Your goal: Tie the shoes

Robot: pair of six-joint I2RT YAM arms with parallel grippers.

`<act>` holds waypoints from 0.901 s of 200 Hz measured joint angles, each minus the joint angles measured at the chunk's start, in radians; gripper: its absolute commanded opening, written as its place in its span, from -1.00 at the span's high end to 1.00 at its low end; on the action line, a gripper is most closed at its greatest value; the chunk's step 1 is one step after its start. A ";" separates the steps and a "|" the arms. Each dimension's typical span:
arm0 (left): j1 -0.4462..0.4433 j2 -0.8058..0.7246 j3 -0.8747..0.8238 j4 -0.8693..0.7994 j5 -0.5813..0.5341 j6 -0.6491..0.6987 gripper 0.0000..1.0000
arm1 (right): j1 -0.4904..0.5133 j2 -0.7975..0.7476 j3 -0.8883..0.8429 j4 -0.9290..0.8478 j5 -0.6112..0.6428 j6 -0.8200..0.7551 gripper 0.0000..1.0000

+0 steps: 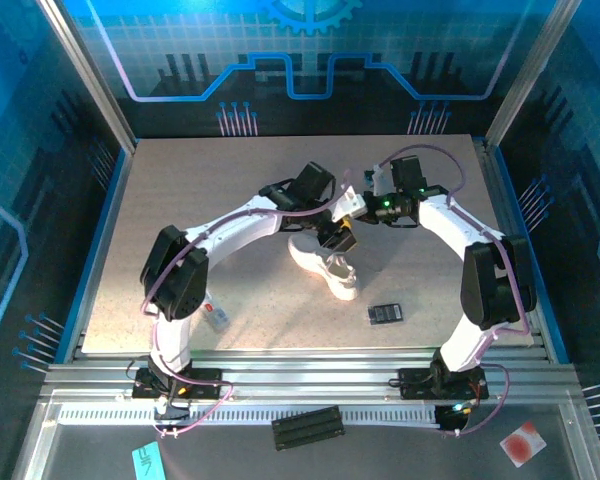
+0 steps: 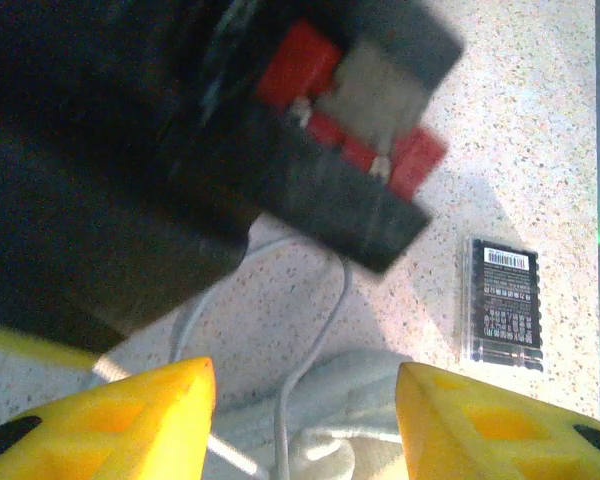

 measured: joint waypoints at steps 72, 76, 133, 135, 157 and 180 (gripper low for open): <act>0.037 -0.144 -0.214 0.139 -0.030 -0.090 0.22 | 0.000 0.000 -0.022 -0.004 0.013 -0.046 1.00; 0.030 -0.143 -0.209 0.128 -0.035 -0.075 0.23 | 0.000 0.000 -0.023 -0.004 0.012 -0.046 1.00; -0.073 0.004 0.053 -0.088 -0.153 0.133 0.36 | -0.015 0.082 -0.023 0.009 -0.007 -0.039 1.00; -0.073 0.007 0.060 -0.093 -0.155 0.135 0.36 | -0.016 0.085 -0.023 0.009 -0.008 -0.037 1.00; -0.070 0.061 0.123 -0.143 -0.203 0.158 0.36 | -0.018 0.130 -0.018 0.009 -0.018 -0.030 1.00; -0.070 0.076 0.124 -0.189 -0.248 0.160 0.31 | -0.019 0.148 -0.004 0.008 -0.021 -0.026 1.00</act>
